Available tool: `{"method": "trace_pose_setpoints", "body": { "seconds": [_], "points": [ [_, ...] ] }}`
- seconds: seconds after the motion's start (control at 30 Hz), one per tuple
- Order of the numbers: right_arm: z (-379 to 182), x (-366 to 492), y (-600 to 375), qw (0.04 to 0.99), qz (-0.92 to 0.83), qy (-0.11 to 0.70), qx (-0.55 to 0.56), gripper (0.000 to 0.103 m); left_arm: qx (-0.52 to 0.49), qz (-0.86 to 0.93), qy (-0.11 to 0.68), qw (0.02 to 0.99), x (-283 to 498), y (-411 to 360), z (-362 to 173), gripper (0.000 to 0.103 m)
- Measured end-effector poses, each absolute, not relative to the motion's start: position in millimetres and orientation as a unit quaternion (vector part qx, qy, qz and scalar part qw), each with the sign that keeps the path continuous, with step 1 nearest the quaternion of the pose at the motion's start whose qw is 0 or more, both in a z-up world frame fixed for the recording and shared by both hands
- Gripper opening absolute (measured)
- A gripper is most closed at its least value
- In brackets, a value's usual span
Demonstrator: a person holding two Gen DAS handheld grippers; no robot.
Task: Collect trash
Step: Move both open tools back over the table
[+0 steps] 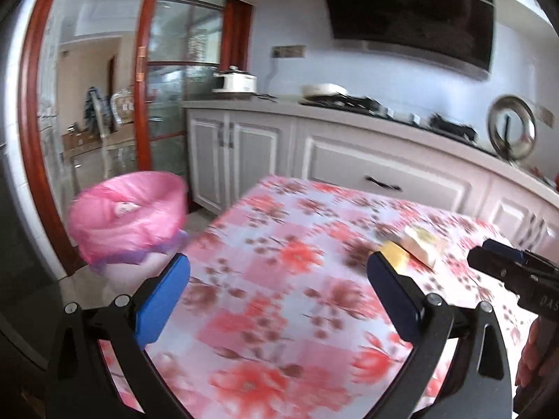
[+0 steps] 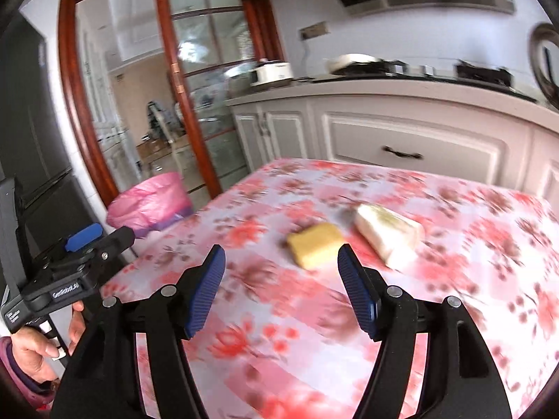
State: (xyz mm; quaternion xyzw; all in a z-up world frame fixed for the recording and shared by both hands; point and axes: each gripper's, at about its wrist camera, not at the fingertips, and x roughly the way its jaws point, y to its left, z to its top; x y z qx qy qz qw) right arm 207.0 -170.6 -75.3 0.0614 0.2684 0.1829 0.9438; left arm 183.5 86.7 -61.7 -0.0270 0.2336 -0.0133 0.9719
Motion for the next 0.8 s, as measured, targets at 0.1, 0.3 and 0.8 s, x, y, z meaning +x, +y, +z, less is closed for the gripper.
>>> {"method": "trace_pose_setpoints", "body": {
  "seconds": [0.1,0.3,0.8],
  "points": [
    [-86,201,-196,0.945,0.161,0.274,0.080,0.064,-0.021,-0.040,0.246,0.968,182,62,-71,0.098],
    [-105,200,-225,0.943,0.134,0.288,0.096,0.064,0.005,-0.062,0.261,0.963,184,24,-91,0.098],
    [-143,238,-251,0.929,0.100,0.339,0.107,0.064,0.026,-0.087,0.322,0.943,212,-8,-138,0.098]
  ]
}}
